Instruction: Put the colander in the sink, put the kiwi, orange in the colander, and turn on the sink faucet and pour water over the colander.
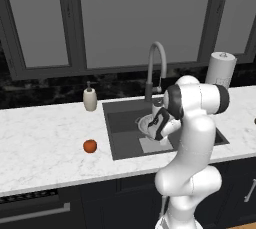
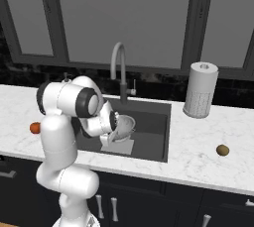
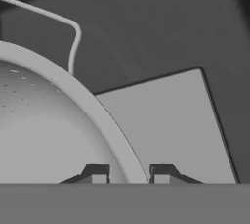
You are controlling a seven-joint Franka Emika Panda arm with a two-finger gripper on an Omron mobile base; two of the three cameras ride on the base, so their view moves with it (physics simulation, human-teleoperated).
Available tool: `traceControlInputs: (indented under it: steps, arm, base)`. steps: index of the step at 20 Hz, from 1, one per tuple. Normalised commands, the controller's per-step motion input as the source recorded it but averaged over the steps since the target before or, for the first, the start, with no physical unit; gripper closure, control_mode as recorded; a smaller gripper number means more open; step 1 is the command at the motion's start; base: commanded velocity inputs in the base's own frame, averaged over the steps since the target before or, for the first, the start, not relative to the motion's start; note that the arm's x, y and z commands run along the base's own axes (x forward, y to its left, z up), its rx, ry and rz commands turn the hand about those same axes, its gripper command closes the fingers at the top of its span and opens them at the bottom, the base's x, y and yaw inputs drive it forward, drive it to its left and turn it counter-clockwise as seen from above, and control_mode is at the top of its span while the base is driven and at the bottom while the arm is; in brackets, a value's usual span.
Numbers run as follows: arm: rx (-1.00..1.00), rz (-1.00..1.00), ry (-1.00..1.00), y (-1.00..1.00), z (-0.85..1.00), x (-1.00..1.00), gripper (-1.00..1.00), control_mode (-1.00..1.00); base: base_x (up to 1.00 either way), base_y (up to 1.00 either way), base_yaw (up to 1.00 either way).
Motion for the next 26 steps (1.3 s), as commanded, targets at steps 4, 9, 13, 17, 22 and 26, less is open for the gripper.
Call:
traceControlInputs:
  steps: [4, 9, 13, 17, 22, 26]
  arm:
    - [0.08, 0.0, 0.04, 0.0, -0.29, -0.03, 1.0, -1.0]
    - [0.03, 0.0, 0.0, 0.0, -0.35, -0.01, 1.0, -1.0]
    - [0.02, 0.0, 0.0, 0.0, -0.19, 0.0, 1.0, -1.0]
    - [0.0, 0.0, 0.0, 0.0, -0.28, 0.0, 1.0, -1.0]
    - [0.0, 0.0, 0.0, 0.01, -0.14, -0.06, 1.0, -1.0]
    - [0.01, 0.0, 0.0, 0.0, 0.0, -0.15, 1.0, -1.0]
  base:
    - [0.0, 0.0, 0.0]
    - [0.0, 0.0, 0.0]
    - [0.0, 0.0, 0.0]
    - [0.0, 0.0, 0.0]
    - [0.0, 0.0, 0.0]
    - [0.0, 0.0, 0.0]
